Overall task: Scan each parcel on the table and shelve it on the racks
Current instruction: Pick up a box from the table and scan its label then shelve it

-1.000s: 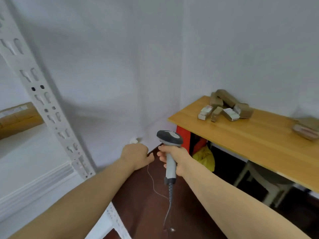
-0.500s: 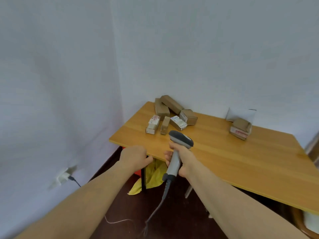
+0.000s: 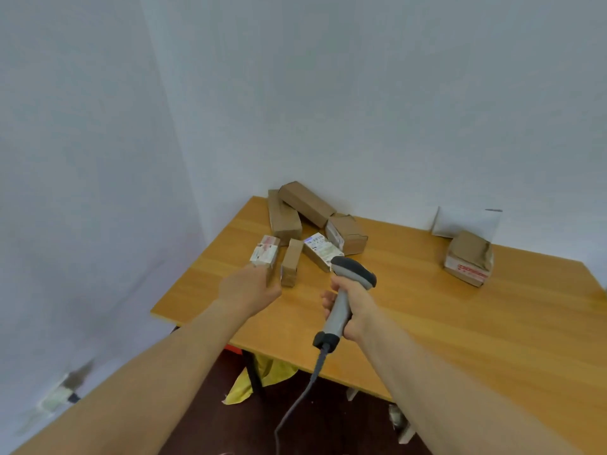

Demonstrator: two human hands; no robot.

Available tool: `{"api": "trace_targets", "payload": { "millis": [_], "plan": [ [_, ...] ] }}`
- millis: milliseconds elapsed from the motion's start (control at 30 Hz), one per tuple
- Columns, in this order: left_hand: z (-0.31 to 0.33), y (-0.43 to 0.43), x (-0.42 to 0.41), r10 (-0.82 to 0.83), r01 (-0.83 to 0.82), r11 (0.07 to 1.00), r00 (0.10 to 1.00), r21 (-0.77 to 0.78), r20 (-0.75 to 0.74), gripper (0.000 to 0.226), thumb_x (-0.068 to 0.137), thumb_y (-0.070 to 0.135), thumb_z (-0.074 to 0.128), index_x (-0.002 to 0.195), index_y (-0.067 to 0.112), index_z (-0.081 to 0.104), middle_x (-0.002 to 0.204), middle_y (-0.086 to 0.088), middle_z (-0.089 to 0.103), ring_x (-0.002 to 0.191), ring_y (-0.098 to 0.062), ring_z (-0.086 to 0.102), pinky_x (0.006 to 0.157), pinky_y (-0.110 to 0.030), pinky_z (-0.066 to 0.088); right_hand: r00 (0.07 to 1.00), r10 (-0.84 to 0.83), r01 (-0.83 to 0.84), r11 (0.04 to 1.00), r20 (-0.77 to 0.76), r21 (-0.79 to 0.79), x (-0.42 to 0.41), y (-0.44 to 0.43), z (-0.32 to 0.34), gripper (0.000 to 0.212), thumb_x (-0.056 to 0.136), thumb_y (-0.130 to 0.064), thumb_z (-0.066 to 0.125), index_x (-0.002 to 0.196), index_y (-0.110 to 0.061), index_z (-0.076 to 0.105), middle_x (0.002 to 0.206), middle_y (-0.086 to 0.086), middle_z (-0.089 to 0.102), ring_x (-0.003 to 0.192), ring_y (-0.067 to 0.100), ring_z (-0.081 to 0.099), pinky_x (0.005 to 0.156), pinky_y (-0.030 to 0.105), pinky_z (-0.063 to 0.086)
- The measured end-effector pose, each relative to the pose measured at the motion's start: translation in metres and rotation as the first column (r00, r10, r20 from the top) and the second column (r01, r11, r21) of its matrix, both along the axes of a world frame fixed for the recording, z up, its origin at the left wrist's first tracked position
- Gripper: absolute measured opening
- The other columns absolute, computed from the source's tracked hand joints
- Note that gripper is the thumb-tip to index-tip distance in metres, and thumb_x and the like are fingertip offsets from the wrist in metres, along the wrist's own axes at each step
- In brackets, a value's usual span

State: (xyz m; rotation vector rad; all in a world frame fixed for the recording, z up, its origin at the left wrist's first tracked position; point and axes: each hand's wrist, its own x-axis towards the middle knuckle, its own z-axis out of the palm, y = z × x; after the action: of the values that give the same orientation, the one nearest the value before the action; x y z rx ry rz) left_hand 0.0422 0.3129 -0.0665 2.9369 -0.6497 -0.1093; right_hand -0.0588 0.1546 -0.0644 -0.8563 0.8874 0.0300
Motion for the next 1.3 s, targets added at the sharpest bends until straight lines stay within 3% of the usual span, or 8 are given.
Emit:
{"api": "trace_targets", "payload": {
  "millis": [233,600,700,767,900,1067,1167,1300],
  "plan": [
    [-0.013,-0.088,0.088,0.149,-0.150,0.989,0.981,0.002,-0.128,0.059,0.091,0.050,0.048,0.139,0.017,0.039,0.130,-0.005,0.051,0.107,-0.023,0.056,0.074,-0.029,0.044,0.999,0.042,-0.044,0.993,0.020,0.111,0.081,-0.094,-0.003,0.014,0.091,-0.022,0.065,0.086,-0.009,0.059,0.062,0.006,0.063,0.052,0.014,0.054,0.054,0.026,0.044],
    [-0.061,-0.164,0.223,0.276,-0.277,0.960,0.931,0.027,-0.237,0.055,0.076,0.053,0.035,0.102,0.009,0.054,0.103,-0.014,0.057,0.092,-0.027,0.051,0.075,-0.037,0.048,0.998,0.026,-0.013,0.981,-0.064,0.194,0.171,-0.166,-0.030,0.015,0.088,-0.019,0.067,0.092,-0.005,0.061,0.066,0.007,0.064,0.052,0.014,0.054,0.050,0.024,0.045],
    [-0.074,-0.184,0.254,0.349,-0.368,0.930,0.892,-0.014,-0.289,0.069,0.079,0.057,0.041,0.123,0.004,0.047,0.124,-0.021,0.052,0.111,-0.035,0.050,0.088,-0.043,0.045,0.998,-0.008,0.021,0.975,-0.061,0.221,0.195,-0.177,-0.036,0.015,0.087,-0.019,0.068,0.088,-0.006,0.060,0.066,0.007,0.064,0.047,0.013,0.055,0.047,0.022,0.046],
    [-0.076,-0.197,0.269,0.400,-0.434,0.900,0.860,-0.041,-0.315,0.089,0.085,0.054,0.057,0.146,0.000,0.022,0.144,-0.025,0.036,0.130,-0.038,0.039,0.099,-0.047,0.041,0.997,-0.027,0.045,0.972,-0.078,0.230,0.213,-0.183,-0.039,0.016,0.087,-0.019,0.068,0.086,-0.005,0.061,0.064,0.007,0.064,0.046,0.013,0.056,0.047,0.022,0.046],
    [-0.094,-0.214,0.303,0.446,-0.491,0.871,0.807,-0.020,-0.387,0.128,0.071,0.065,0.070,0.152,0.005,-0.010,0.156,-0.025,0.015,0.142,-0.038,0.021,0.110,-0.050,0.031,0.994,-0.044,0.067,0.971,-0.102,0.232,0.247,-0.186,-0.049,0.016,0.086,-0.020,0.069,0.085,-0.005,0.062,0.066,0.007,0.065,0.048,0.013,0.056,0.047,0.022,0.046],
    [-0.116,-0.223,0.328,0.468,-0.504,0.863,0.778,0.027,-0.419,0.138,0.065,0.060,0.078,0.151,0.009,-0.017,0.158,-0.025,-0.001,0.143,-0.042,0.016,0.110,-0.054,0.029,0.991,-0.033,0.063,0.971,-0.132,0.231,0.271,-0.186,-0.064,0.017,0.084,-0.021,0.071,0.092,-0.010,0.060,0.069,0.008,0.067,0.050,0.013,0.057,0.046,0.022,0.047],
    [-0.118,-0.220,0.334,0.514,-0.573,0.819,0.720,0.017,-0.466,0.134,0.069,0.047,0.081,0.150,0.007,-0.017,0.156,-0.026,0.008,0.141,-0.041,0.020,0.111,-0.053,0.029,0.988,-0.015,0.049,0.973,-0.151,0.226,0.274,-0.185,-0.069,0.019,0.083,-0.020,0.072,0.094,-0.009,0.062,0.071,0.008,0.068,0.051,0.014,0.059,0.048,0.023,0.048],
    [-0.100,-0.212,0.334,0.485,-0.500,0.865,0.802,0.054,-0.350,0.130,0.070,0.046,0.081,0.151,0.003,-0.010,0.153,-0.026,0.016,0.140,-0.040,0.023,0.110,-0.051,0.027,0.989,-0.010,0.043,0.975,-0.150,0.219,0.273,-0.185,-0.069,0.019,0.083,-0.019,0.072,0.096,-0.009,0.062,0.071,0.009,0.068,0.050,0.014,0.059,0.047,0.023,0.049]
  ]
}}
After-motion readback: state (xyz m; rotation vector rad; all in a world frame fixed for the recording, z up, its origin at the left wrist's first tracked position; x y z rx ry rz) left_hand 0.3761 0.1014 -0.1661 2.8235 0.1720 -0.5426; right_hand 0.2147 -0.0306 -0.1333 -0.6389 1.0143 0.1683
